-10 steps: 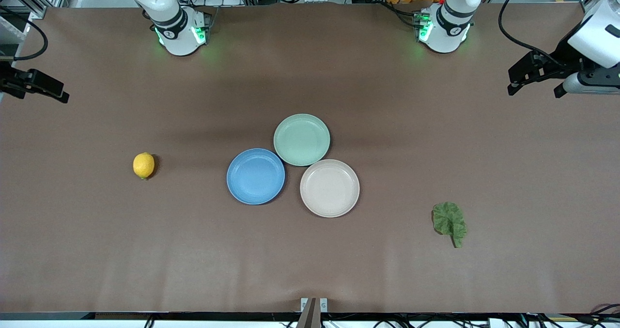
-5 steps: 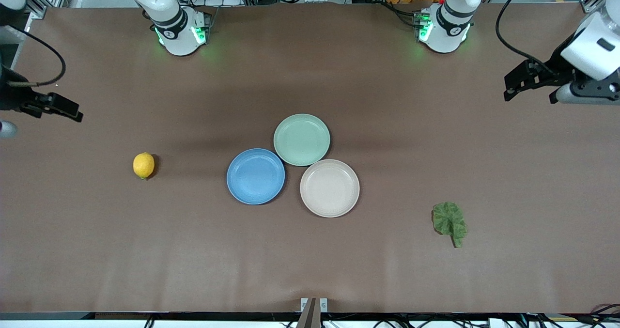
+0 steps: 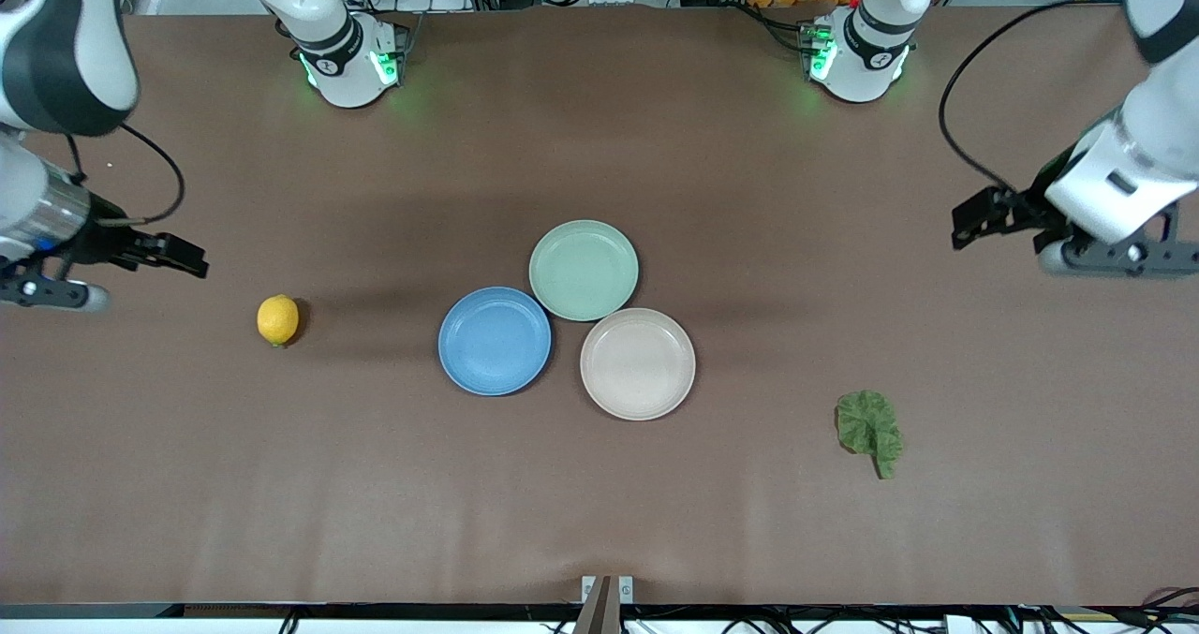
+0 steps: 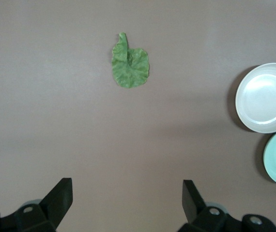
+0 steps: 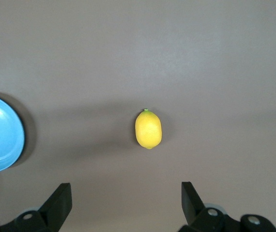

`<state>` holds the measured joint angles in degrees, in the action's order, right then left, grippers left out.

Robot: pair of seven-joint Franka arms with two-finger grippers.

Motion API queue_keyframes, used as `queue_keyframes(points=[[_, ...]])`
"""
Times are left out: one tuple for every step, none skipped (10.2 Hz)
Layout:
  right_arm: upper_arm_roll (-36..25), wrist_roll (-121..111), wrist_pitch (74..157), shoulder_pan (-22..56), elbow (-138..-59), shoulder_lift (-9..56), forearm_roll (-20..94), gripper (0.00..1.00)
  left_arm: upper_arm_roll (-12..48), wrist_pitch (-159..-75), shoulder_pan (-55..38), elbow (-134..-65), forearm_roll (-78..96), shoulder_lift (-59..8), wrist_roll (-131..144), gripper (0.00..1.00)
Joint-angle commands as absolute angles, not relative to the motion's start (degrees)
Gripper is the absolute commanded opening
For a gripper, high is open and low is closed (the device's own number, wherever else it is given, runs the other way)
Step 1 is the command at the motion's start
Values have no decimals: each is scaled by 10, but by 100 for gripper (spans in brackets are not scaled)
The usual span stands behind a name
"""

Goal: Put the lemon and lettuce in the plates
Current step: 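Reach the right gripper toward the lemon while the left gripper reaches the lettuce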

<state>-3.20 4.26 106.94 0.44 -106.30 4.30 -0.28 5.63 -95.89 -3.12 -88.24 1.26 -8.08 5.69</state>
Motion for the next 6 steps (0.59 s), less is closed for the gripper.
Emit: queue_keyframes(points=[[-27,39,1150,-3,-1133,59,-11,100,55,-998,-26,-873,18,-133,69,100],[-27,39,1188,-3,-1149,78,-11,100,55,-1009,-28,-874,18,-157,73,100],[-27,38,1214,-3,-1154,101,-12,100,54,-1032,-29,-876,17,-179,94,100],[-27,38,1229,-4,-1154,124,-14,100,54,-1052,-31,-883,8,-194,106,100],[-28,37,1257,-6,-1158,143,-24,100,54,-1077,-32,-899,-3,-206,108,100],[-28,37,1284,-8,-1161,162,-37,100,54,-1103,-32,-909,-4,-226,108,100]])
